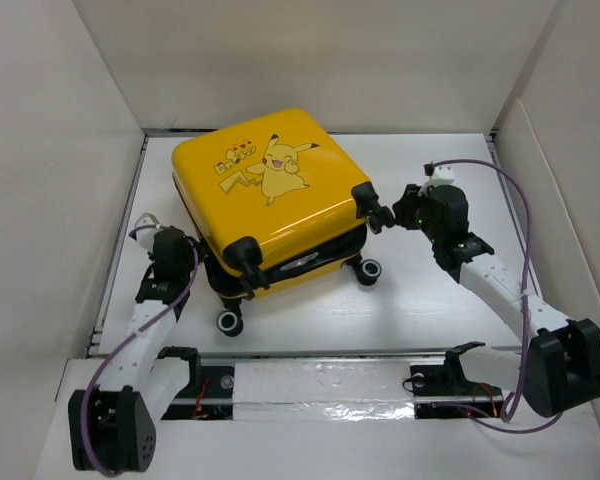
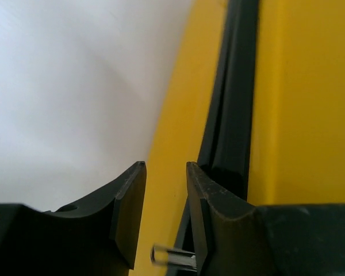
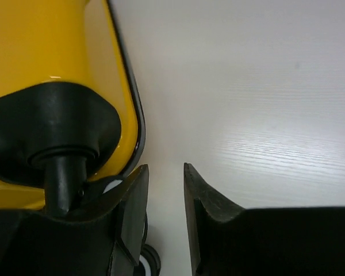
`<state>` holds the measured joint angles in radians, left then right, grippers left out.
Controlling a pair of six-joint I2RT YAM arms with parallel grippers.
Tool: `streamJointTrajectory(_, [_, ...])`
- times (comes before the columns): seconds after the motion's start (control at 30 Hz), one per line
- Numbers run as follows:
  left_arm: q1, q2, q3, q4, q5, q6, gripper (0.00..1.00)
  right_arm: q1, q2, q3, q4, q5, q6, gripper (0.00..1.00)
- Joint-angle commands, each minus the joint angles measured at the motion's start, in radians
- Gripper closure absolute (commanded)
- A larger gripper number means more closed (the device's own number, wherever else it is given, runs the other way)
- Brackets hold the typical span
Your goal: Pack the luggage
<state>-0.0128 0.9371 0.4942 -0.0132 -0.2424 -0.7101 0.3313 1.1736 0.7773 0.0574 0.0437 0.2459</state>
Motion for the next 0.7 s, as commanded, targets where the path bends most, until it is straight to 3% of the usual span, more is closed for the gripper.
streamJointTrajectory(0.0, [-0.131, -0.098, -0.097, 0.006, 0.196, -0.091, 0.68, -0.060, -0.014, 0.016, -0.014, 0.045, 0.013, 0.58])
streamJointTrajectory(0.17, [-0.317, -0.179, -0.195, 0.068, 0.203, -0.167, 0.71, -0.126, -0.035, 0.033, -0.034, 0.035, 0.038, 0.46])
streamJointTrajectory(0.27, [-0.470, -0.126, -0.195, 0.130, 0.137, -0.196, 0.72, -0.149, -0.090, 0.039, -0.042, 0.021, 0.044, 0.40])
streamJointTrajectory(0.37, [-0.721, 0.018, -0.091, 0.138, -0.033, -0.213, 0.72, -0.149, -0.155, 0.049, -0.054, 0.009, 0.044, 0.38])
streamJointTrajectory(0.43, [-0.888, 0.092, 0.053, 0.022, -0.157, -0.245, 0.72, -0.158, -0.196, 0.069, -0.094, 0.007, 0.047, 0.38])
streamJointTrajectory(0.47, [-0.921, 0.121, 0.099, -0.031, -0.264, -0.256, 0.73, -0.158, -0.209, 0.073, -0.126, 0.019, 0.049, 0.40])
streamJointTrajectory(0.53, [-0.984, 0.092, 0.159, -0.109, -0.340, -0.279, 0.74, -0.170, -0.251, 0.054, -0.145, 0.028, 0.056, 0.46])
streamJointTrajectory(0.67, [-1.050, -0.209, 0.121, -0.175, -0.509, -0.285, 0.75, -0.242, -0.290, -0.030, -0.096, 0.035, 0.059, 0.87])
